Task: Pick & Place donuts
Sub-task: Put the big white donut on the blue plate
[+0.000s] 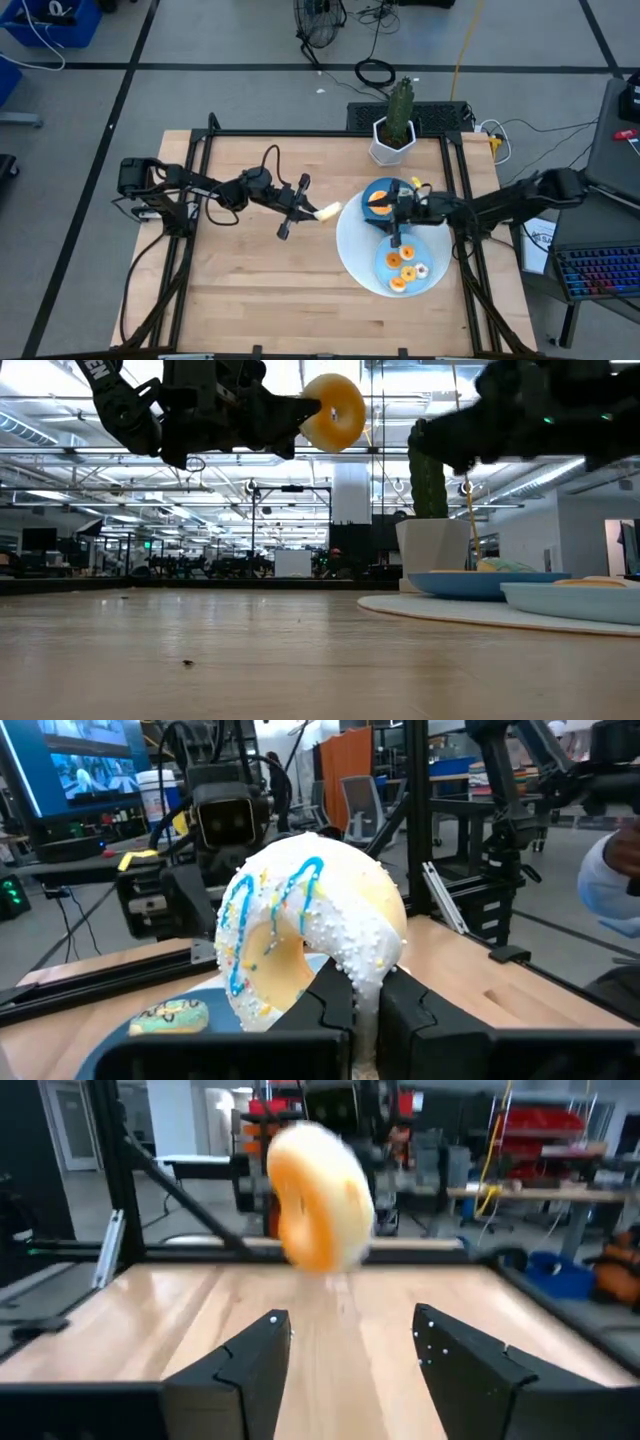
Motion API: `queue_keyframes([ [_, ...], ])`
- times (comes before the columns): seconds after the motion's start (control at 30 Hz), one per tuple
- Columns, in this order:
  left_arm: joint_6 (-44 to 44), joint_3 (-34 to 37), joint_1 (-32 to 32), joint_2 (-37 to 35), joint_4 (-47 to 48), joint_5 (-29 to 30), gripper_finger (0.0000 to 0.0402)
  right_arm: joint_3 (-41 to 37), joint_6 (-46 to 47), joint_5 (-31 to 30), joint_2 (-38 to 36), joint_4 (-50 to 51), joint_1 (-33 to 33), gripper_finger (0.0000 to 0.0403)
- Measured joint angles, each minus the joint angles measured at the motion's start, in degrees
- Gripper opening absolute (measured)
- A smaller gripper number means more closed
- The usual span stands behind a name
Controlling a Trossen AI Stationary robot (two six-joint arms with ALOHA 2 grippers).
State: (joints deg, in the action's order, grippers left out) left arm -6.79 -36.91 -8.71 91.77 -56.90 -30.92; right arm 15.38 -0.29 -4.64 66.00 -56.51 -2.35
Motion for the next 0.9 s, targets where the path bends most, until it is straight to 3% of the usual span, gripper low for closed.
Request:
queue_keyframes([
  [0.37, 0.97, 0.04, 0.52, 0.0, 0.39, -0.06, 0.0019, 15.73, -5.45, 0.04, 16.13, -0.7, 0.79, 0.0303],
  [0.5, 1.09, 0.04, 0.52, 0.0, 1.15, -0.05, 0.0012, 17.86, -5.42, 0.22, 19.17, -0.75, 2.22, 0.0313],
  [0.7, 1.51, 0.04, 0.92, 0.0, 1.71, 0.15, 0.0033, 18.16, -5.38, 0.49, 21.07, -1.03, 3.43, 0.0276],
  [0.9, 1.29, 0.04, 1.26, 0.0, 1.46, 0.38, 0.0038, 18.16, -9.08, 1.11, 21.07, -3.08, 3.34, 0.017],
])
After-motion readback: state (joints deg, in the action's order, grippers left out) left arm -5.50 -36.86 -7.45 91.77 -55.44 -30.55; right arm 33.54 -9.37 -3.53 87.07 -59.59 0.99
